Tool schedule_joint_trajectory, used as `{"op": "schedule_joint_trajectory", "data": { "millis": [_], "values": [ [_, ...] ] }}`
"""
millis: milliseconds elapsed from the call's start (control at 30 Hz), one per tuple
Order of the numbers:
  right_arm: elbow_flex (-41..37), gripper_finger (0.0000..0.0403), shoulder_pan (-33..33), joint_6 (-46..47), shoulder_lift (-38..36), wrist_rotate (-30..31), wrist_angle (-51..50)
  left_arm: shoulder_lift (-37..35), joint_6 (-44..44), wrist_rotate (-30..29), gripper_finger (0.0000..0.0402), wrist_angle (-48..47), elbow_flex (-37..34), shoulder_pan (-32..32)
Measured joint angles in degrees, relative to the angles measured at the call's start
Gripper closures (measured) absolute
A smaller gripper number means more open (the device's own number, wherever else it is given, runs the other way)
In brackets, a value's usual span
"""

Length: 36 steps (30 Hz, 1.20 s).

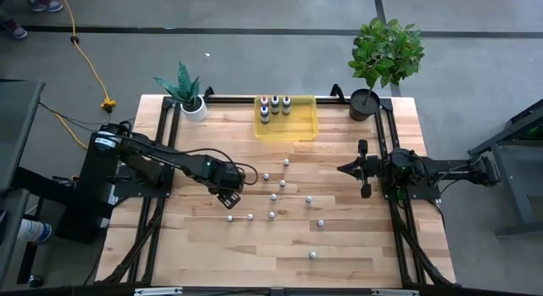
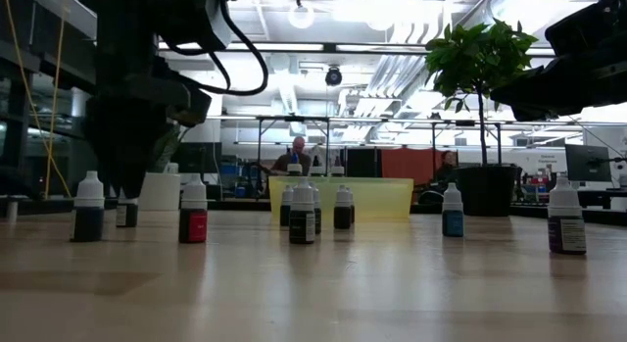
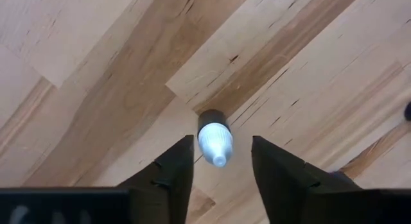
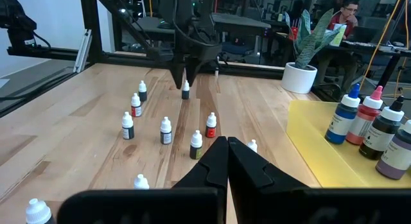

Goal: Pick & Place food coloring
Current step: Put the small black food coloring bottle into the yellow bin

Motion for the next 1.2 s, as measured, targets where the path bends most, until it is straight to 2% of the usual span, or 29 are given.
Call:
{"op": "schedule_joint_trajectory", "data": {
  "millis": [433,600,833,1000,1200],
  "values": [
    [0.0,0.0402,0.0,0.0,0.0,0.0,0.0,0.0,2.8,0.0,0.0374,-1.5,2.2,0.0],
    [0.0,0.0402,0.0,0.0,0.0,0.0,0.0,0.0,6.2,-0.3,0.0375,-6.6,7.4,0.8],
    [0.0,0.0402,0.0,0.0,0.0,0.0,0.0,0.0,12.1,-1.9,0.0372,-15.3,18.4,4.1],
    [0.0,0.0402,0.0,0.0,0.0,0.0,0.0,0.0,20.2,-3.0,0.0372,-18.2,25.6,8.3],
    [0.0,0.0402,0.0,0.0,0.0,0.0,0.0,1.0,31.6,-3.0,0.0373,-19.5,30.6,15.3]
  ]
}}
